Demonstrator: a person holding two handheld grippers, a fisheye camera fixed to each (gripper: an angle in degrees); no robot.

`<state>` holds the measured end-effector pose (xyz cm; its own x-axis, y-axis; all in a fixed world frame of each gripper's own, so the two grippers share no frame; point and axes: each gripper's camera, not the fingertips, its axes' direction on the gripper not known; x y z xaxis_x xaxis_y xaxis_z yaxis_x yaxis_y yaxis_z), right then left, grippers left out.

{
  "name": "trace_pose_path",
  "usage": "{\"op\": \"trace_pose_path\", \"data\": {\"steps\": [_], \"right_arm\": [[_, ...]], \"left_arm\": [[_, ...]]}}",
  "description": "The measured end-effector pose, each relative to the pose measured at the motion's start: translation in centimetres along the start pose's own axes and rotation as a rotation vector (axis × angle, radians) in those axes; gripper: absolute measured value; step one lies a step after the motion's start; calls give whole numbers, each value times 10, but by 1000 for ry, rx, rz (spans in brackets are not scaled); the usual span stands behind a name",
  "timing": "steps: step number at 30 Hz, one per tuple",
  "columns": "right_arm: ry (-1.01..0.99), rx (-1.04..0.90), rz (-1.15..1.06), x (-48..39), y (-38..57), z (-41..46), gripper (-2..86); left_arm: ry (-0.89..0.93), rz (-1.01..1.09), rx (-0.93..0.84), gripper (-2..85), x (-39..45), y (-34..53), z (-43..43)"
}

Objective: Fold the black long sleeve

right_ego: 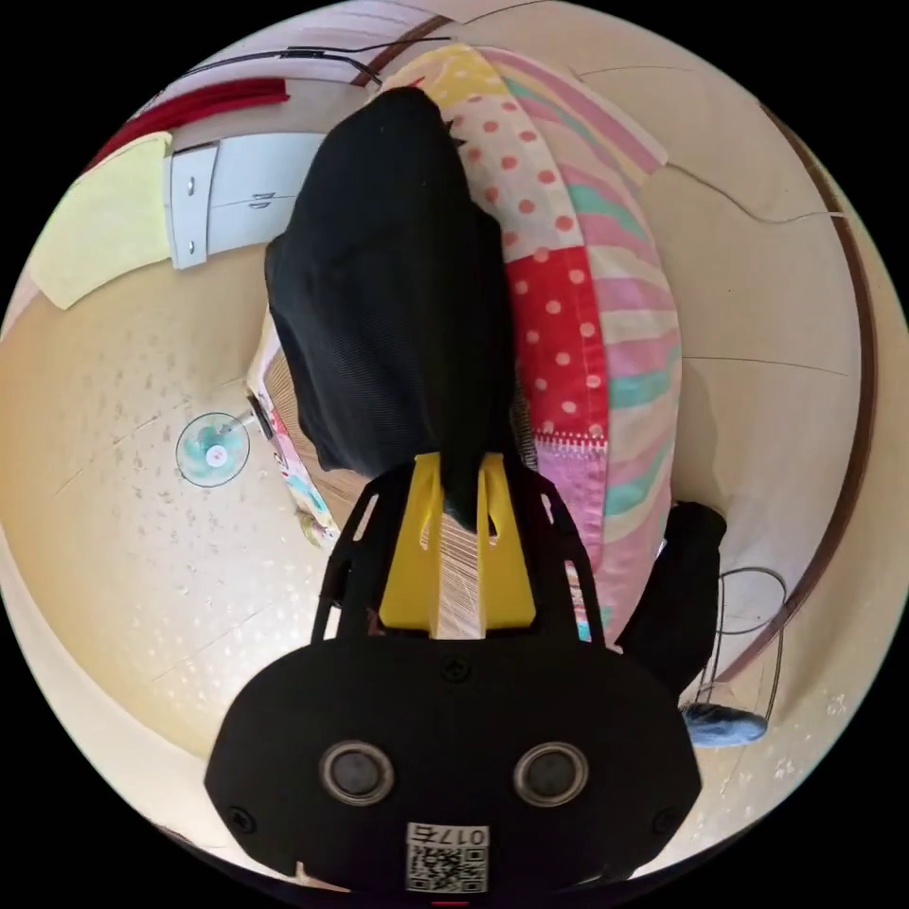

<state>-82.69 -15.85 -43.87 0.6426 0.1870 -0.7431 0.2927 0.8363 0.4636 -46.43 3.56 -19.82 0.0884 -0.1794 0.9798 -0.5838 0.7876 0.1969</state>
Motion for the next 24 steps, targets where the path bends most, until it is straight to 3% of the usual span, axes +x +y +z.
{"op": "trace_pose_path", "data": {"steps": [3, 5, 7, 9, 11, 14, 18, 24], "right_arm": [[-46, -63, -140, -40, 15, 19, 33], [-167, -188, -341, -73, 57, 47, 22], [-236, -318, -376, -84, 90, 78, 18], [-194, -539, -393, -92, 123, 122, 20], [-14, -888, -494, -102, 168, 177, 32], [104, -1113, -607, -105, 209, 196, 55], [103, -1123, -644, -108, 214, 171, 61], [321, -696, -786, -114, 167, 121, 119]], "left_arm": [[34, -94, 49, -10, -42, 9, 2], [80, -143, 61, -10, -63, 12, 10], [126, -186, 74, -10, -79, 14, 24], [151, -200, 84, -10, -83, 13, 37], [171, -203, 82, -10, -80, 8, 52], [216, -168, 66, -10, -62, -5, 84], [244, -66, 5, -10, -24, -26, 134], [131, 48, -76, -10, 7, -41, 203]]}}
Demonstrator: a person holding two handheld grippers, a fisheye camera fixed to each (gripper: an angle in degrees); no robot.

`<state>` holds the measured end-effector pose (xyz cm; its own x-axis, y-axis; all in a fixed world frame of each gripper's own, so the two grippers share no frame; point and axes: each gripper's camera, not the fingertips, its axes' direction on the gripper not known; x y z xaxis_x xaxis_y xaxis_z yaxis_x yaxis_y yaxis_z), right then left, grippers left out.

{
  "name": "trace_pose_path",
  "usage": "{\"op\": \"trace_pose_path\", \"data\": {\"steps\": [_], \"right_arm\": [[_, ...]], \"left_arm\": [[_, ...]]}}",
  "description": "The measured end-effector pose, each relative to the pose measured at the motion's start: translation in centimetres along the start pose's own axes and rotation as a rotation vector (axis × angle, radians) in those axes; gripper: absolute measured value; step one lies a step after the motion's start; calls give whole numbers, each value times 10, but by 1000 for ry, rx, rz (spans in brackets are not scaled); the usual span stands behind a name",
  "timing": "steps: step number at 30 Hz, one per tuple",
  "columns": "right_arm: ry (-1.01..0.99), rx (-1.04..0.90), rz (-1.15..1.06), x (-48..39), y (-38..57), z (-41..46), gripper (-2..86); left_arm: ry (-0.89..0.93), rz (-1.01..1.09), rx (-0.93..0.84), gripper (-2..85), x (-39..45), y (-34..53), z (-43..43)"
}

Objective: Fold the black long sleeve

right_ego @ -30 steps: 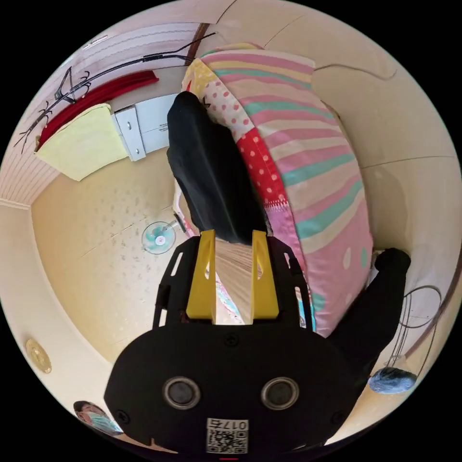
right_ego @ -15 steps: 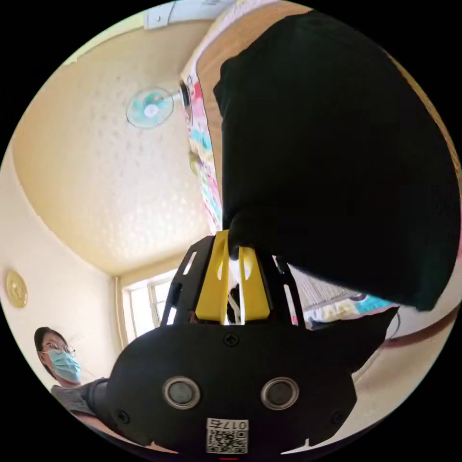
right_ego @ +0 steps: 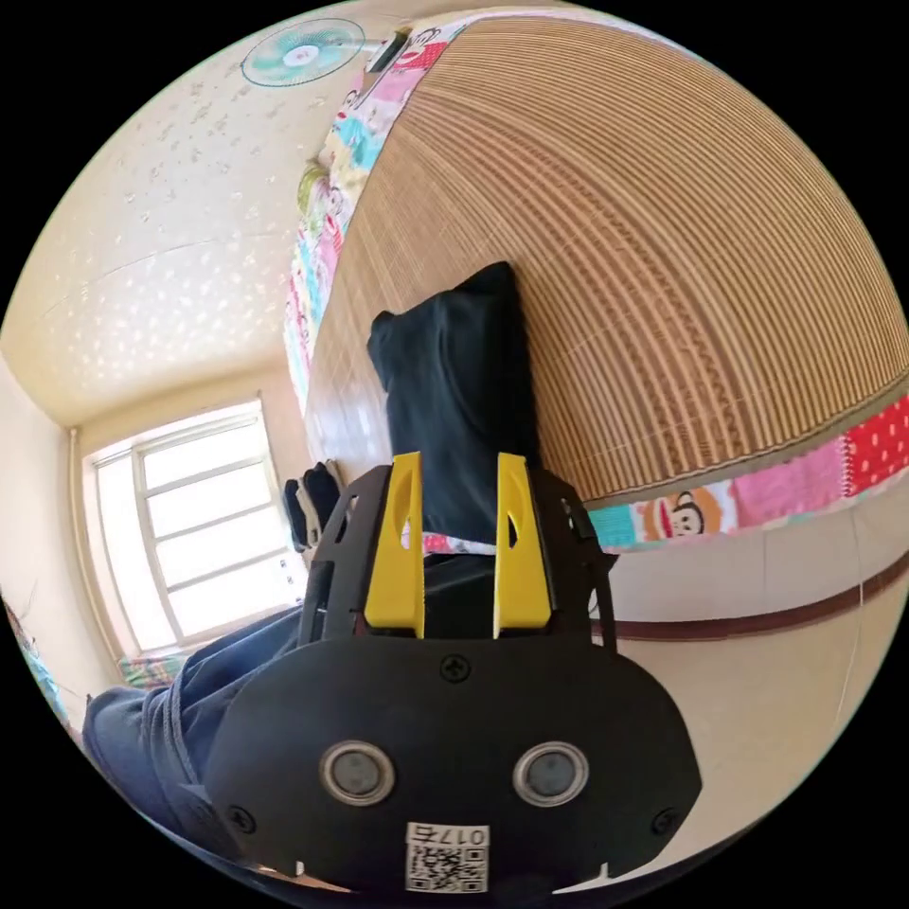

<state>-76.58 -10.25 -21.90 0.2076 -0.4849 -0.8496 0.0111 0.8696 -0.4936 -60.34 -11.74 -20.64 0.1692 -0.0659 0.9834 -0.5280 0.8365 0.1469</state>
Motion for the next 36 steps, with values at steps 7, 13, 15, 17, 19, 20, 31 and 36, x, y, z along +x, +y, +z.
{"op": "trace_pose_path", "data": {"steps": [7, 13, 15, 17, 19, 20, 31, 36], "right_arm": [[-83, -41, -35, 31, -50, 60, 121], [-244, -108, -302, -51, -65, 92, 36], [-410, -188, -502, -97, -53, 99, 31], [-518, -341, -720, -152, -29, 119, 27], [-512, -465, -836, -186, -8, 141, 26], [-496, -528, -886, -204, 5, 156, 26], [-355, -610, -880, -225, 29, 218, 25], [-427, -628, -853, -215, 41, 225, 25]], "left_arm": [[-229, 182, -133, -8, 15, -15, 75], [-357, 477, -204, 25, 88, -17, 132], [-345, 607, -262, 43, 124, -6, 164], [-290, 748, -353, 57, 164, 14, 205], [-239, 920, -449, 96, 223, 49, 262], [-236, 962, -466, 109, 238, 58, 277], [-303, 726, -698, 142, 293, -2, 455], [-47, 562, -678, 241, 258, -40, 420]]}}
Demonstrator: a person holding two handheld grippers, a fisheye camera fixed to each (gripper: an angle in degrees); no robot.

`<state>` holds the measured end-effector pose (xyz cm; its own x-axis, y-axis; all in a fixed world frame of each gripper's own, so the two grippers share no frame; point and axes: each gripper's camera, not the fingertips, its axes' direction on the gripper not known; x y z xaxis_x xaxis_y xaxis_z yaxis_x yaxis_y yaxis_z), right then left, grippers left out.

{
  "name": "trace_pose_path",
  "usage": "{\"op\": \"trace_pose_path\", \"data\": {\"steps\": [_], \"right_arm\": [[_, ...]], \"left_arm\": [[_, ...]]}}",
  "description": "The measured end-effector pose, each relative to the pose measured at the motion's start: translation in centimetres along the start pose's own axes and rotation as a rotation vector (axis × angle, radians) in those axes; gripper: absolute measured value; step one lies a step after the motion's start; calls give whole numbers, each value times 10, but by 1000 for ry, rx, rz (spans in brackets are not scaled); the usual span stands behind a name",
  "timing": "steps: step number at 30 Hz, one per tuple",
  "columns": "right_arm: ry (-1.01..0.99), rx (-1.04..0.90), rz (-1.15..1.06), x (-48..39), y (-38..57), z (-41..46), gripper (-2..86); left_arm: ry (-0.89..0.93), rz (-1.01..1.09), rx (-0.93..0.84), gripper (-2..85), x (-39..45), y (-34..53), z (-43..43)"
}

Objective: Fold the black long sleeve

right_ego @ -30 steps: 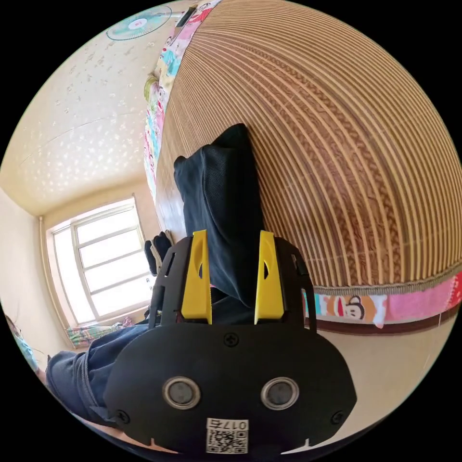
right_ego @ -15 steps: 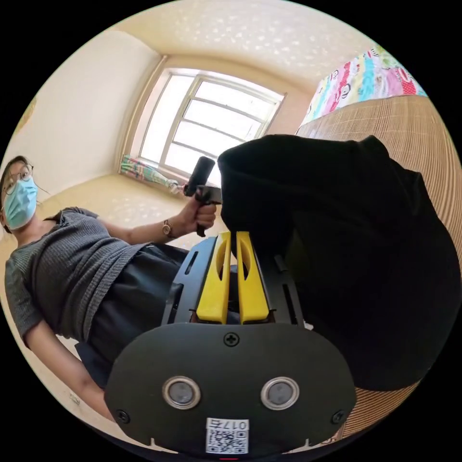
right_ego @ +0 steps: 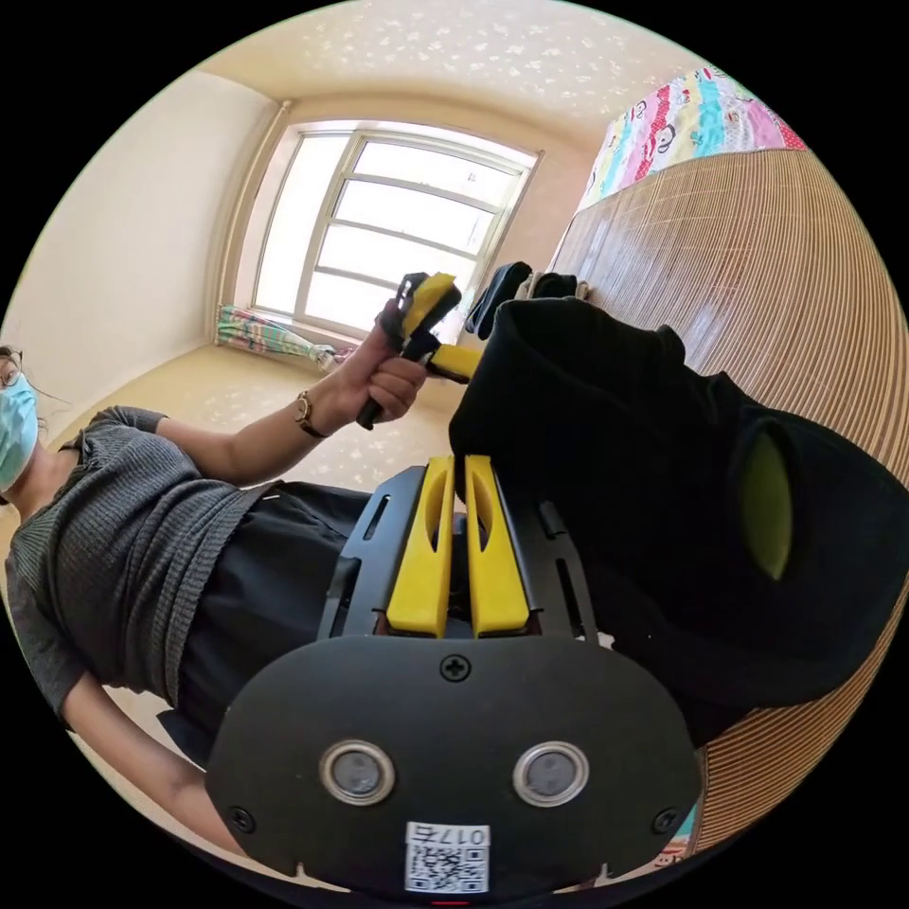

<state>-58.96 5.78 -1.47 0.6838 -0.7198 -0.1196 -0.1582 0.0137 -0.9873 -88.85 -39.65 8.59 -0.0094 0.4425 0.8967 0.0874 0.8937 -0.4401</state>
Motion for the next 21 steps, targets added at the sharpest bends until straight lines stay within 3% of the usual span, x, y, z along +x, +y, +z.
{"op": "trace_pose_path", "data": {"steps": [2, 5, 7, 9, 11, 14, 21], "right_arm": [[5, -53, -12, -4, 1, 25, 25], [-15, -76, -15, -7, -3, 54, 24], [7, -120, -19, -11, -8, 75, 23], [43, -173, -38, -20, -14, 95, 21], [42, -189, -95, -44, -26, 111, 18], [37, -49, -221, -97, -46, 97, 16], [-142, 141, -664, -244, -69, 86, 17]], "left_arm": [[93, -61, 71, 265, -17, 0, -15], [-109, -157, 91, 273, -36, -17, -26], [-198, -205, -33, 253, -55, -41, -5], [-220, -242, -171, 136, -68, -54, 17], [-225, -215, -210, 82, -66, -53, 21], [-84, 35, -181, 65, -23, -36, 2], [420, 996, -271, 54, 159, 67, -122]]}}
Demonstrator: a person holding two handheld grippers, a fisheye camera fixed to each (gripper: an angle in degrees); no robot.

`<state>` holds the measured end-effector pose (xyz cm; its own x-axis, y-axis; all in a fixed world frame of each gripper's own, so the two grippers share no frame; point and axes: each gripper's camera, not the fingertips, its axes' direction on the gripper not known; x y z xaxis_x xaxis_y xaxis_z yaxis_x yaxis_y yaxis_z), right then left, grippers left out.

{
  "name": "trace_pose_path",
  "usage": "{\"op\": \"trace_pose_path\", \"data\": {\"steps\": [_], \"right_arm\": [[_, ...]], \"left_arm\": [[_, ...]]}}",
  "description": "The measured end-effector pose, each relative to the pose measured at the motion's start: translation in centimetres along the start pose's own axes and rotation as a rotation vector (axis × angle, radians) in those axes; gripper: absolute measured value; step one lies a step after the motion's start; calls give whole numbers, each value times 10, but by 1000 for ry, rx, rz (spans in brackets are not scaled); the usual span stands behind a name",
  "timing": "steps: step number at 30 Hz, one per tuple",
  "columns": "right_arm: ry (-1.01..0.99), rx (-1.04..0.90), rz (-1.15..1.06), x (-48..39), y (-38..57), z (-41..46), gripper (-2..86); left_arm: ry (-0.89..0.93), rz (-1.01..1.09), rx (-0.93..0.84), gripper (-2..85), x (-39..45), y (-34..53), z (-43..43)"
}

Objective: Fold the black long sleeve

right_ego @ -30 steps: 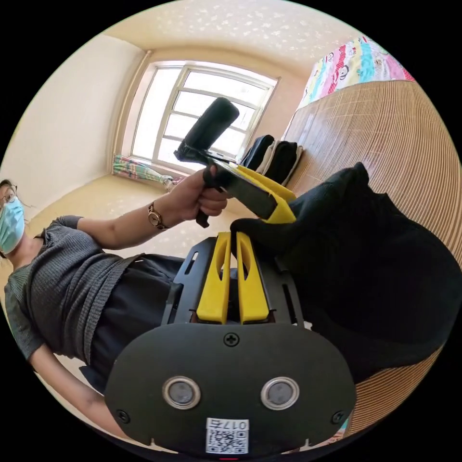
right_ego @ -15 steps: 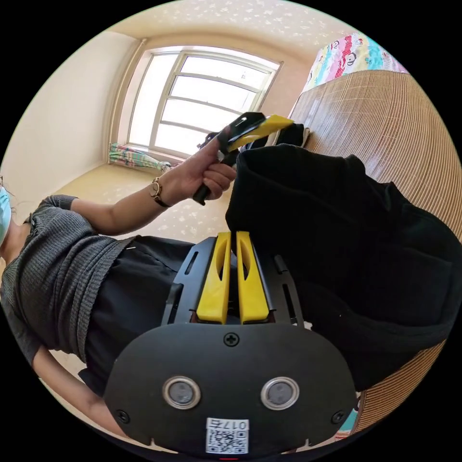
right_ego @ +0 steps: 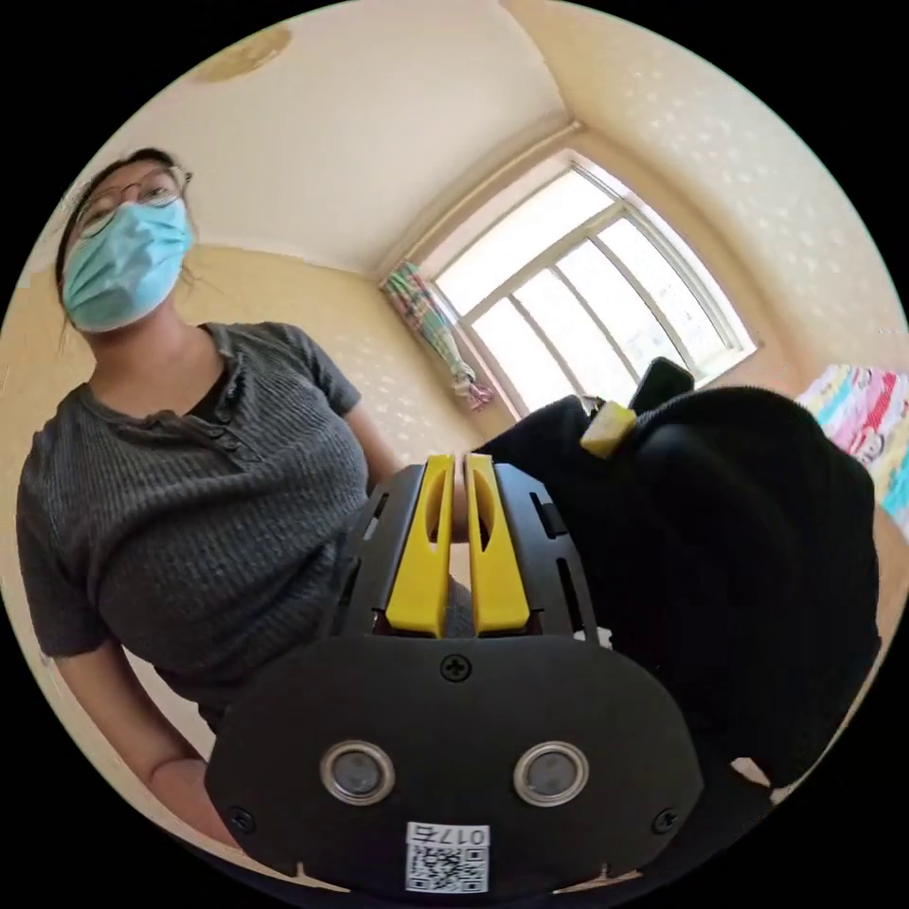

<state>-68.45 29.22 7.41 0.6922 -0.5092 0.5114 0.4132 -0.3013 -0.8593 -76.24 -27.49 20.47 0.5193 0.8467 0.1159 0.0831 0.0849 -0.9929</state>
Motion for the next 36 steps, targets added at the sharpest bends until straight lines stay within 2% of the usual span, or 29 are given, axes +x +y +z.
{"op": "trace_pose_path", "data": {"steps": [2, 4, 6, 8, 10, 13, 15, 18, 20, 23, 25, 28, 30, 33, 35, 36], "right_arm": [[-61, -4, -203, -47, -18, 12, 18], [5, -12, -280, -78, -21, 17, 22], [150, -12, -308, -105, -20, 18, 33], [392, 5, -277, -129, -13, 16, 64], [567, 51, -225, -139, -5, 12, 97], [769, 156, -189, -147, 11, 10, 148], [786, 205, -180, -147, 18, 16, 195], [697, 196, -167, -136, 21, 46, 225], [536, 94, -178, -125, 19, 87, 230], [276, 26, -175, -116, 11, 131, 221], [242, 26, -157, -109, 7, 154, 191], [269, -46, -77, -97, -2, 172, 55], [274, -1, -65, -97, -7, 159, 52], [599, 78, 17, -119, -25, 116, 49], [930, 118, 21, -159, -51, 80, 47], [1007, 133, 15, -170, -58, 76, 46]], "left_arm": [[112, 258, -23, 52, 67, -19, -10], [196, 551, -50, 51, 152, -31, -30], [209, 716, -67, 51, 206, -31, -45], [227, 845, -64, 53, 249, -27, -58], [316, 985, -56, 57, 290, -21, -70], [445, 1109, 24, 58, 322, -14, -84], [501, 1080, 94, 57, 324, -19, -90], [687, 1024, 220, 56, 306, -28, -98], [754, 992, 297, 56, 294, -32, -103], [703, 923, 409, 56, 280, -32, -111], [646, 887, 435, 56, 277, -33, -110], [595, 851, 432, 56, 277, -38, -103], [559, 841, 411, 57, 282, -42, -103], [392, 738, 300, 57, 294, -54, -104], [147, 651, 208, 58, 304, -61, -98], [-42, 611, 135, 57, 310, -64, -88]]}}
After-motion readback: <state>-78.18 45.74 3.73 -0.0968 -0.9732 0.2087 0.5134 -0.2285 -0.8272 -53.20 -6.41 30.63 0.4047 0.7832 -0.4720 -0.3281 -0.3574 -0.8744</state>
